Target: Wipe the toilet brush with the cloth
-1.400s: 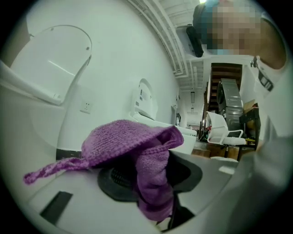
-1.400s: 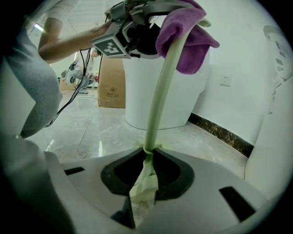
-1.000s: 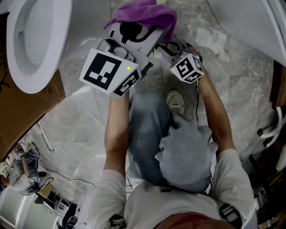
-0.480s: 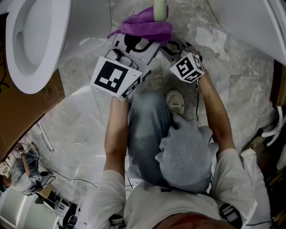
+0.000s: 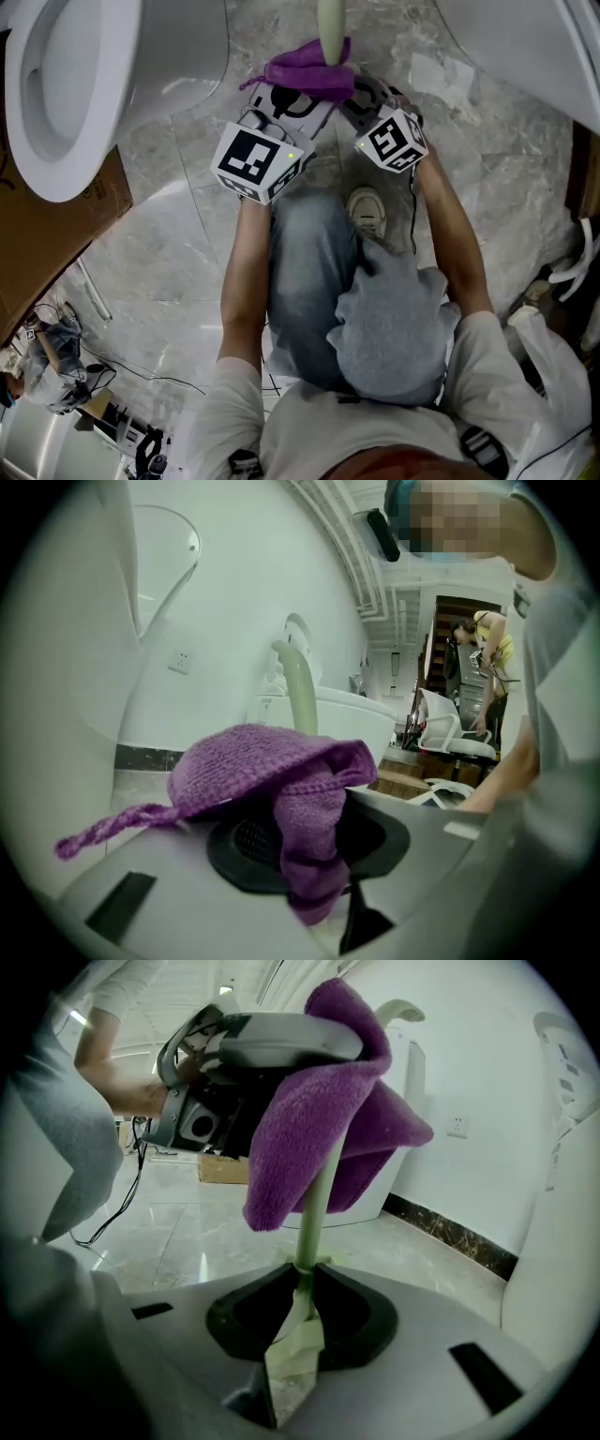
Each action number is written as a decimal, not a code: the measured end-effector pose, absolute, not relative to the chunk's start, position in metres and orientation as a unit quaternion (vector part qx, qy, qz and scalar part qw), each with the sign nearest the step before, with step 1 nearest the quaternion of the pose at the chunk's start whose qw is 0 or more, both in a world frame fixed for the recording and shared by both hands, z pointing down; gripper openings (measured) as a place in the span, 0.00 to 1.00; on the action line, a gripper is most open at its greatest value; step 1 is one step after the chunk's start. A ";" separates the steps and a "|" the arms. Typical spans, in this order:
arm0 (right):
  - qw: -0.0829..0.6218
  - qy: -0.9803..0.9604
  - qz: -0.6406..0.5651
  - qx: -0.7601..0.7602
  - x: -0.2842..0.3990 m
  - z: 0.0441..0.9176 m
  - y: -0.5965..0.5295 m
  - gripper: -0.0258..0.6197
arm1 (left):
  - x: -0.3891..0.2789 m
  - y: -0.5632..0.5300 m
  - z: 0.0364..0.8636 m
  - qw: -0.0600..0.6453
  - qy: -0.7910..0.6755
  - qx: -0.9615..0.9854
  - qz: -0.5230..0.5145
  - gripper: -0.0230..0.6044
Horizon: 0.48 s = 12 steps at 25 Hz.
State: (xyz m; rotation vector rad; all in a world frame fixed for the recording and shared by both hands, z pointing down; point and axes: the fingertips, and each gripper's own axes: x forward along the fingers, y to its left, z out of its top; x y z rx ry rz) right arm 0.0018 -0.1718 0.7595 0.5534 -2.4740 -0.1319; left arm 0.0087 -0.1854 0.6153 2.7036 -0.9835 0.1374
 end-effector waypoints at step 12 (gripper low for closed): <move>0.296 -0.928 -0.052 0.219 0.003 0.762 -0.172 0.14 | 0.015 -0.176 0.677 0.159 -0.323 0.930 0.073 0.24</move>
